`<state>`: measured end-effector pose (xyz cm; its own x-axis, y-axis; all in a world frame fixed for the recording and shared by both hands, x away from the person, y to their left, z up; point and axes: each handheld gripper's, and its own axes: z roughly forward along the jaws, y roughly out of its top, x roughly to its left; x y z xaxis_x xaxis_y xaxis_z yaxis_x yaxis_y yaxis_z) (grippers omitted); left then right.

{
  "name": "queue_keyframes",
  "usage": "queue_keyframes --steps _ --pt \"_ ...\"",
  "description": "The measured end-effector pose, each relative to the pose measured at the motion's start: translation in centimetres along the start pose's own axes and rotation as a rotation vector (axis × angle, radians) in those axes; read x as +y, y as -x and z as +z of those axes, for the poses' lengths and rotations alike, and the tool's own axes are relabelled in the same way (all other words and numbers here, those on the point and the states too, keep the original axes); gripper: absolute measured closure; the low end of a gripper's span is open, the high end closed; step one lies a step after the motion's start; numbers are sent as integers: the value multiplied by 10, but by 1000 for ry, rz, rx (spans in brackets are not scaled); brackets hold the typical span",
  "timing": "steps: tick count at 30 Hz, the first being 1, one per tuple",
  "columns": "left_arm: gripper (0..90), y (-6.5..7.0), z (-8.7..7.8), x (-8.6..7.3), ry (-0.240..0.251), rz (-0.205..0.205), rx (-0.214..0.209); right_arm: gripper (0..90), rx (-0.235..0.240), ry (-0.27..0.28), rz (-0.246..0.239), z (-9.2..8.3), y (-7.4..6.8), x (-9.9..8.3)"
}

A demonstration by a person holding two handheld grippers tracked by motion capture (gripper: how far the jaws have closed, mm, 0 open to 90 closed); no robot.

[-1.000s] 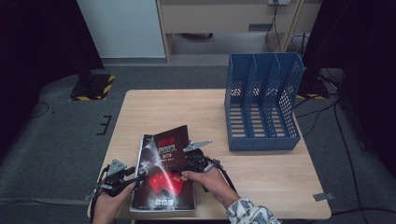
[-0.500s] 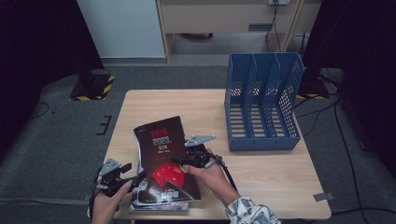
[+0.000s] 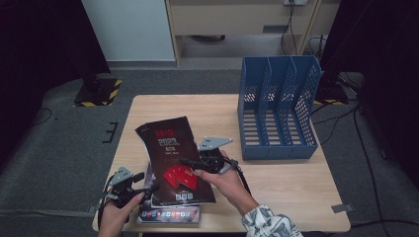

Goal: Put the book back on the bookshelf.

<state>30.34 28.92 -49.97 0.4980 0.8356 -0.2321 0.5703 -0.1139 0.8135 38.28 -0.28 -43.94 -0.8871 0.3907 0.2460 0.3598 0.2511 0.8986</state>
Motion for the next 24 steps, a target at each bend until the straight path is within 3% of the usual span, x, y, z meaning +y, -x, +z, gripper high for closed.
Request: queue_keyframes --steps 7,10,13,16,22,24 --pt "161 2 2 2 7 11 -22 856 13 44 -22 -4 -3 15" --pt "154 0 2 8 56 -5 -71 860 29 65 -32 -6 -5 23" --pt "153 -1 5 11 66 -1 -83 861 33 72 -39 -7 -5 27" --pt "150 -7 8 17 95 -13 -106 864 42 81 -51 -8 -6 33" --pt "141 -18 13 31 129 17 -136 866 67 101 -56 -9 -1 44" --pt "140 -22 14 36 155 -9 -167 866 77 102 -60 -7 2 47"
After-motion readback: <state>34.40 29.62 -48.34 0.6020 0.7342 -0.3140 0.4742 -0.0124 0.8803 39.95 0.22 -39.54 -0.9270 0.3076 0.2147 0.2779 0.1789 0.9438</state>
